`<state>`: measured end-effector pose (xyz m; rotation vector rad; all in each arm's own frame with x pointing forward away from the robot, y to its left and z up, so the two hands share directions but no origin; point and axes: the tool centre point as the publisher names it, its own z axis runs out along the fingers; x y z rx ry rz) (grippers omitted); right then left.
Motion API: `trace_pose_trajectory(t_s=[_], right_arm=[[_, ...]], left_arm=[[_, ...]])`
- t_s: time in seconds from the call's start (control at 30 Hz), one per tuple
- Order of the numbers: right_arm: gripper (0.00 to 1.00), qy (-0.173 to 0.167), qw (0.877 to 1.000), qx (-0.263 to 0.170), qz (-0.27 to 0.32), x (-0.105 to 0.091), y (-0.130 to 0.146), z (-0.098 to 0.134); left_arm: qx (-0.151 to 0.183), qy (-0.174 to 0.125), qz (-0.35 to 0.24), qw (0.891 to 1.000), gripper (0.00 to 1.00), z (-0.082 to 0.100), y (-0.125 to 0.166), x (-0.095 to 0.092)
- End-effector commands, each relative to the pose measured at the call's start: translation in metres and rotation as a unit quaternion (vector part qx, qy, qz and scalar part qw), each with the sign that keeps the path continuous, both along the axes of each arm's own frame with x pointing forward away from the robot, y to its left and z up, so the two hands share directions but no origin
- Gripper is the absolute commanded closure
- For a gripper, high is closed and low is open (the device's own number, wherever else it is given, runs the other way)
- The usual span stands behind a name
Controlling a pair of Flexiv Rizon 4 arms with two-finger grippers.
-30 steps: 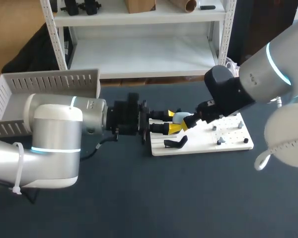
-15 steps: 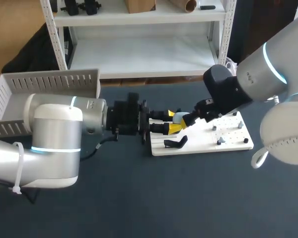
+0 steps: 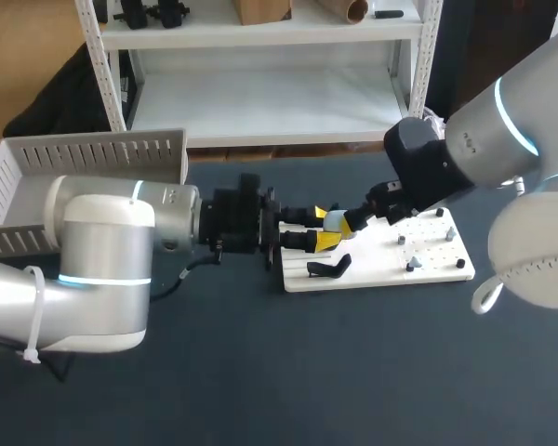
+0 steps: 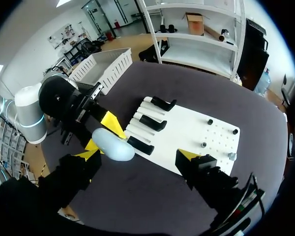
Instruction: Pick up each earbud case from the left stands, insert the matching earbuds, close the lid, and place the case in the box.
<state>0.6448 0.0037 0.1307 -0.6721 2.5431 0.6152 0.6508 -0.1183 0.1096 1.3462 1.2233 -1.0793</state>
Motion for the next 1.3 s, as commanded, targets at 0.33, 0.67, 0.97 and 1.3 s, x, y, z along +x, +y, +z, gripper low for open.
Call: trace_pose_trajectory(t_s=[0.33, 0.67, 0.97, 1.3], right_arm=[[0.0, -0.017, 1.0, -0.008, -0.013, 0.011, -0.001, 0.013], [0.0, -0.042, 0.999, -0.006, -0.024, 0.014, -0.013, 0.031], [0.0, -0.057, 0.989, -0.118, -0.073, 0.031, -0.084, 0.034], [0.05, -0.008, 0.958, -0.266, -0.108, 0.049, -0.152, -0.012]], left_arm=[[-0.002, -0.001, 0.003, 1.0, 1.0, -0.001, 0.0, -0.002], [-0.002, -0.001, 0.003, 1.0, 1.0, -0.001, 0.0, -0.002], [-0.002, -0.001, 0.003, 1.0, 1.0, -0.001, 0.0, -0.002], [-0.002, -0.001, 0.003, 1.0, 1.0, -0.001, 0.0, -0.002]])
